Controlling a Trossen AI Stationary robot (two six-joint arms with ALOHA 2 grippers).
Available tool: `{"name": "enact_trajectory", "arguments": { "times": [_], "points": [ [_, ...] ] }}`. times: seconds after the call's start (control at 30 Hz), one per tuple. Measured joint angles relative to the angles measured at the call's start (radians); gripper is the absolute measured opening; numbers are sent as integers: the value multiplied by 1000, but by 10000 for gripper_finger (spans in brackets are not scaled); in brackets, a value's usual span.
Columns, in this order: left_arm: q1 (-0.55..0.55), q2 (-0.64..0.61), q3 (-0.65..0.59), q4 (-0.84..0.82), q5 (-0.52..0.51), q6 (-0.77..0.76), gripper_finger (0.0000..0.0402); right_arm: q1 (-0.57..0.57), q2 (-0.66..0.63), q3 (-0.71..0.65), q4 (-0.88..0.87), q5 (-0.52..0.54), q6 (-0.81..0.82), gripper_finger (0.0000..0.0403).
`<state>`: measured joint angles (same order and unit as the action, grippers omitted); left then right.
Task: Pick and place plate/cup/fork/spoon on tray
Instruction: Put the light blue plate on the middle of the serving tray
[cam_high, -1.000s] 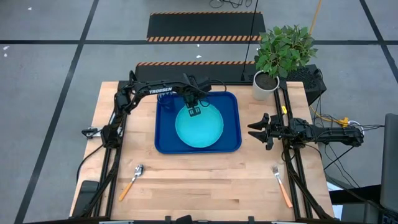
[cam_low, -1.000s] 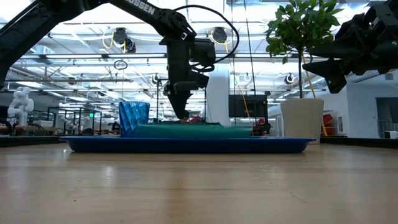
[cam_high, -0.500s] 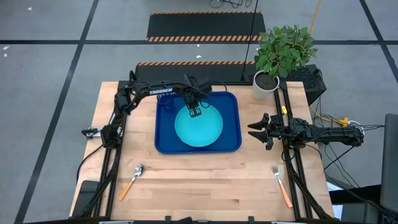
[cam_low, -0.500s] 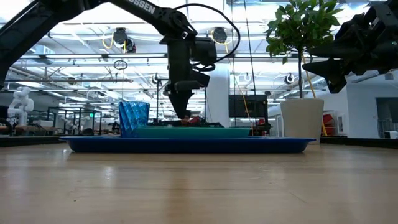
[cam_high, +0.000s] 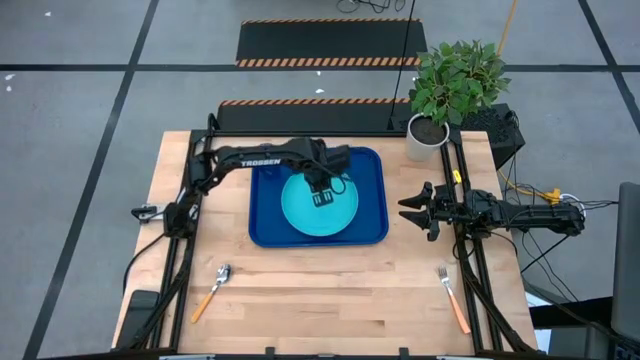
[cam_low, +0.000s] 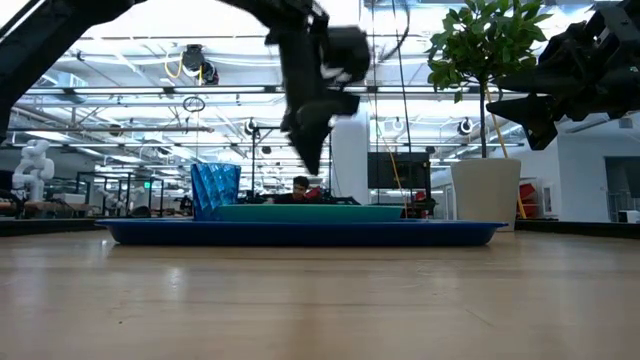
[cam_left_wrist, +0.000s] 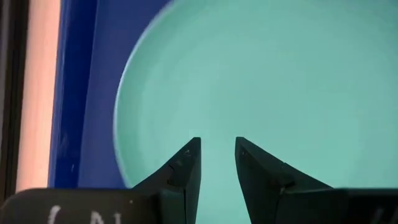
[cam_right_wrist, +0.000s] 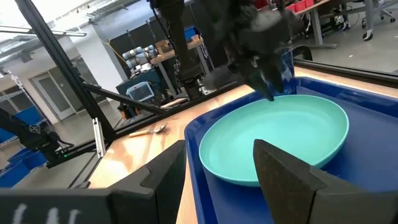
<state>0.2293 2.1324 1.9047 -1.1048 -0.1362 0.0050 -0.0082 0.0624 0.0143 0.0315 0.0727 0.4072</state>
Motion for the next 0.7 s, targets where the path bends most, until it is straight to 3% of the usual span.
{"name": "enact_trajectory", "arguments": {
  "times": [0.17, 0.37, 0.7],
  "points": [
    [-89, -1, 87, 84, 7, -9, 102, 0, 0, 0, 0, 2, 3, 183],
    [-183, 13, 94, 213, 80, 38, 102, 0, 0, 0, 0, 1, 36, 183],
    [-218, 99, 92, 134, 47, -15, 102, 4, 0, 0, 2, -25, 35, 183]
  ]
}}
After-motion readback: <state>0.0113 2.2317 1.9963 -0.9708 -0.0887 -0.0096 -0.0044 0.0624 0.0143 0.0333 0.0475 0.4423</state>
